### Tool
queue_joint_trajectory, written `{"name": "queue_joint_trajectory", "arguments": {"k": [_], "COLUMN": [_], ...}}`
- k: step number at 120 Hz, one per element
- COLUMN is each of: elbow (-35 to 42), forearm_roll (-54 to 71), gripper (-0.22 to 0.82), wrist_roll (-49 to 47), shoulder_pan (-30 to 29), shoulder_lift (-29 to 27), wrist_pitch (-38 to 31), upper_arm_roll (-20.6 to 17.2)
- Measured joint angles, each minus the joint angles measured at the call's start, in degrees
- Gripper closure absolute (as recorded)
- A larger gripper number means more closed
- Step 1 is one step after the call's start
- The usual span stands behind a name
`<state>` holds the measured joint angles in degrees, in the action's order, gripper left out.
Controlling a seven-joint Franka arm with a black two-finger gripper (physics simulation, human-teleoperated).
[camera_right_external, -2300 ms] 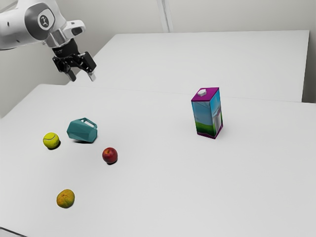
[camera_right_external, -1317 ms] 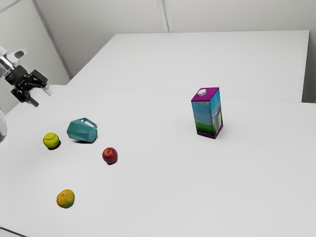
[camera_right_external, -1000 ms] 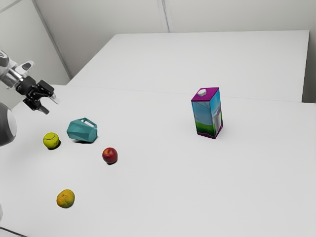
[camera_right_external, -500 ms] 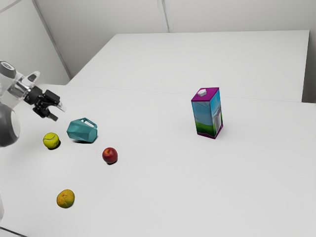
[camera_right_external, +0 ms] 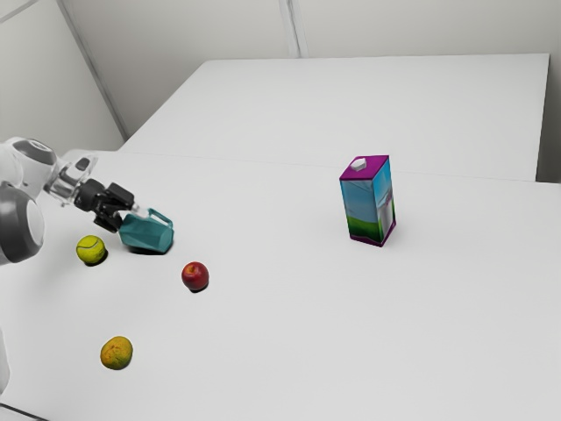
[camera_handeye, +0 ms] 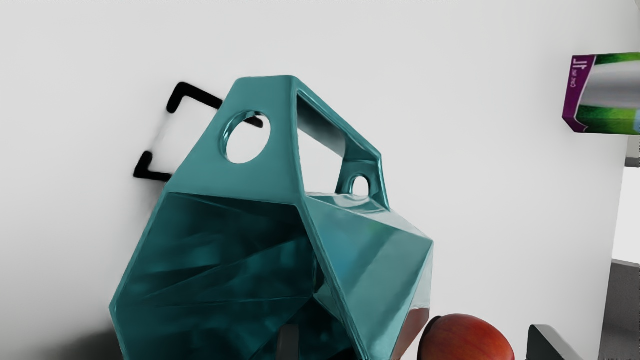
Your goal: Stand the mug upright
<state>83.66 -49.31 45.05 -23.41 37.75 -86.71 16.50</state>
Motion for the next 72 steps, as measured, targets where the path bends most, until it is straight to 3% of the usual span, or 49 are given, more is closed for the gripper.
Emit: {"name": "queue_joint_trajectory", "arguments": {"k": [13, 27, 52, 72], "elbow": [-0.2, -0.3, -0.5, -0.4], "forearm_roll": [-0.2, -0.3, -0.2, 2.4], "gripper": [0.46, 0.62, 0.73, 0.77], "wrist_roll": [0.4, 0.8, 1.0, 0.8], "shoulder_pan": [-0.4, -0.5, -0.5, -0.4], "shoulder_lift": [-0.3, -0.6, -1.1, -4.9], "wrist_pitch": [0.1, 0.4, 1.1, 1.2], "upper_arm_roll": [-0.1, -0.1, -0.4, -3.1]}}
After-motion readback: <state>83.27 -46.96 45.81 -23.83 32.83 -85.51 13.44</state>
